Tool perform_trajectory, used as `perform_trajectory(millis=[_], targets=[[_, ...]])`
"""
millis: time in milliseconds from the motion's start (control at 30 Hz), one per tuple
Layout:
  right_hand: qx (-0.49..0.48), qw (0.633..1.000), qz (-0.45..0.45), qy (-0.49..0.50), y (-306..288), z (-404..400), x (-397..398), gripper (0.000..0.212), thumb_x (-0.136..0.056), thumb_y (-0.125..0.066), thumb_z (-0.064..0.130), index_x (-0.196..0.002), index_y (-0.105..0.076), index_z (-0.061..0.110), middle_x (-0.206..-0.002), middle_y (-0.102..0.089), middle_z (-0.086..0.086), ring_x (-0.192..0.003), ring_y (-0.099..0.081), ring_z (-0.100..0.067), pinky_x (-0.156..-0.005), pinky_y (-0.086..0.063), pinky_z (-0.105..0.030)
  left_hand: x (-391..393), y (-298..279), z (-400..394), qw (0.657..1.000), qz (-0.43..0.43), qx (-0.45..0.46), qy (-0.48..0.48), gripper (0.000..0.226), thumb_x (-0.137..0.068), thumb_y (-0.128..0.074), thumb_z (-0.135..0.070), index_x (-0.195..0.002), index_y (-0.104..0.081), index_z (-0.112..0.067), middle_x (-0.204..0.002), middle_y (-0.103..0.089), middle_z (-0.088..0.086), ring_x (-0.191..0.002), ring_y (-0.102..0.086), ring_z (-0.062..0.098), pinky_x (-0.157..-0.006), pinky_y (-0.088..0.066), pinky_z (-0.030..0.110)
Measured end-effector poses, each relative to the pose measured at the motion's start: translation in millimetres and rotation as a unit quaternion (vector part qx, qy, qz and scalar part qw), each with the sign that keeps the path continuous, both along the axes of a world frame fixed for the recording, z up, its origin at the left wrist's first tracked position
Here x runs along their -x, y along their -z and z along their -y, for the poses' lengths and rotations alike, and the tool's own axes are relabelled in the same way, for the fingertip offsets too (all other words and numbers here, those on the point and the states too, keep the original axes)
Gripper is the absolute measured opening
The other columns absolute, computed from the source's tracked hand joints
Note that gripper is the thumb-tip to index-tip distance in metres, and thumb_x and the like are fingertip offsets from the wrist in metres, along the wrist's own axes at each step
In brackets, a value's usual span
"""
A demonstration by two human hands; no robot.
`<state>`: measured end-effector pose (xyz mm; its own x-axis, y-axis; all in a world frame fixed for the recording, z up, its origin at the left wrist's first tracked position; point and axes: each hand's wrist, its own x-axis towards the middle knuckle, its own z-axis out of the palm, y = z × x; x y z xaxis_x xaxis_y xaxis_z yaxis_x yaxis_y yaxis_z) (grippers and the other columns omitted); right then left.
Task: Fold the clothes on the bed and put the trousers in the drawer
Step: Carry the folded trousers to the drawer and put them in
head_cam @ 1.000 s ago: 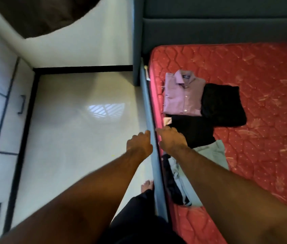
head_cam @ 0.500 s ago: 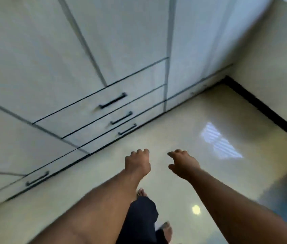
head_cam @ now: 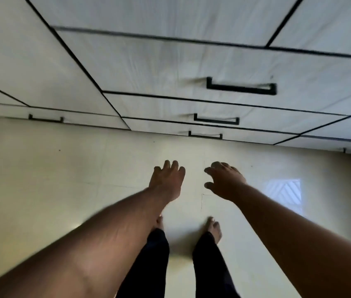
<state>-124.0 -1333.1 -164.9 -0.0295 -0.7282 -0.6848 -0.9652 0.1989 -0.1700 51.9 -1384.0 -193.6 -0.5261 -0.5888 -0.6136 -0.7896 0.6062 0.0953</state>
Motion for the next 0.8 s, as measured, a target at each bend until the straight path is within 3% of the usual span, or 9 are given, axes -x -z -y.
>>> perform_trajectory(millis=[100,167,233,433,633,700,800], targets=[[-0.005,1.000,0.006,-0.018,74,28,22,0.054,-0.093,-0.057,0.039,-0.142,-0.042,0.020,-0.154,-0.027,-0.007,-0.142,-0.024,-0.025,-0.108,-0.036,-0.041,7,79,4,0.999,0.016,-0.009,-0.030,0.061,-0.091,-0.054,-0.017,-0.146,-0.028,-0.014,-0.155,-0.021,0.007,-0.143,-0.021,0.032,-0.098,-0.039,0.047],[0.059,0.998,0.020,-0.017,123,46,35,0.058,-0.093,-0.059,0.036,-0.145,-0.037,0.023,-0.161,-0.011,-0.004,-0.147,-0.012,-0.022,-0.110,-0.035,-0.043,20,124,15,0.998,0.007,-0.033,-0.061,0.070,-0.094,-0.052,-0.020,-0.153,-0.016,-0.014,-0.163,-0.003,0.002,-0.148,-0.010,0.032,-0.104,-0.036,0.050],[0.117,0.992,0.025,-0.029,166,63,47,0.060,-0.093,-0.059,0.034,-0.147,-0.036,0.025,-0.162,-0.008,0.000,-0.148,-0.008,-0.020,-0.110,-0.035,-0.043,43,165,26,0.995,-0.027,-0.044,-0.083,0.076,-0.095,-0.050,-0.020,-0.155,-0.004,-0.016,-0.163,0.014,-0.005,-0.150,0.001,0.030,-0.111,-0.030,0.054],[0.067,0.996,-0.033,-0.043,267,101,88,0.079,-0.093,-0.059,0.035,-0.154,-0.012,0.022,-0.163,0.005,-0.001,-0.150,0.005,-0.021,-0.118,-0.017,-0.044,104,252,65,0.992,-0.066,-0.024,-0.103,0.088,-0.092,-0.057,-0.017,-0.156,0.004,-0.020,-0.162,0.019,-0.007,-0.150,0.014,0.028,-0.117,-0.014,0.057],[0.079,0.996,-0.038,-0.034,326,124,109,0.090,-0.089,-0.065,0.034,-0.155,-0.005,0.020,-0.161,-0.015,-0.003,-0.147,-0.016,-0.023,-0.118,-0.016,-0.048,120,301,115,0.992,-0.078,-0.055,-0.081,0.087,-0.092,-0.052,-0.016,-0.156,0.008,-0.017,-0.163,0.017,-0.002,-0.150,0.011,0.017,-0.119,-0.008,0.056],[0.076,0.993,-0.078,-0.037,338,126,108,0.089,-0.085,-0.068,0.031,-0.152,-0.011,0.017,-0.154,-0.027,-0.008,-0.144,-0.024,-0.028,-0.117,-0.014,-0.052,121,310,117,0.995,-0.071,-0.005,-0.077,0.087,-0.092,-0.053,-0.015,-0.156,0.006,-0.015,-0.164,0.009,0.001,-0.151,0.007,0.020,-0.119,-0.008,0.055],[0.085,0.989,-0.116,-0.039,344,128,99,0.064,-0.081,-0.063,0.021,-0.138,-0.034,0.016,-0.137,-0.047,-0.013,-0.130,-0.040,-0.035,-0.110,-0.029,-0.047,130,311,106,0.993,-0.050,0.094,-0.058,0.084,-0.089,-0.062,-0.021,-0.154,-0.010,-0.009,-0.160,-0.015,0.009,-0.148,-0.013,0.028,-0.118,-0.016,0.052]])
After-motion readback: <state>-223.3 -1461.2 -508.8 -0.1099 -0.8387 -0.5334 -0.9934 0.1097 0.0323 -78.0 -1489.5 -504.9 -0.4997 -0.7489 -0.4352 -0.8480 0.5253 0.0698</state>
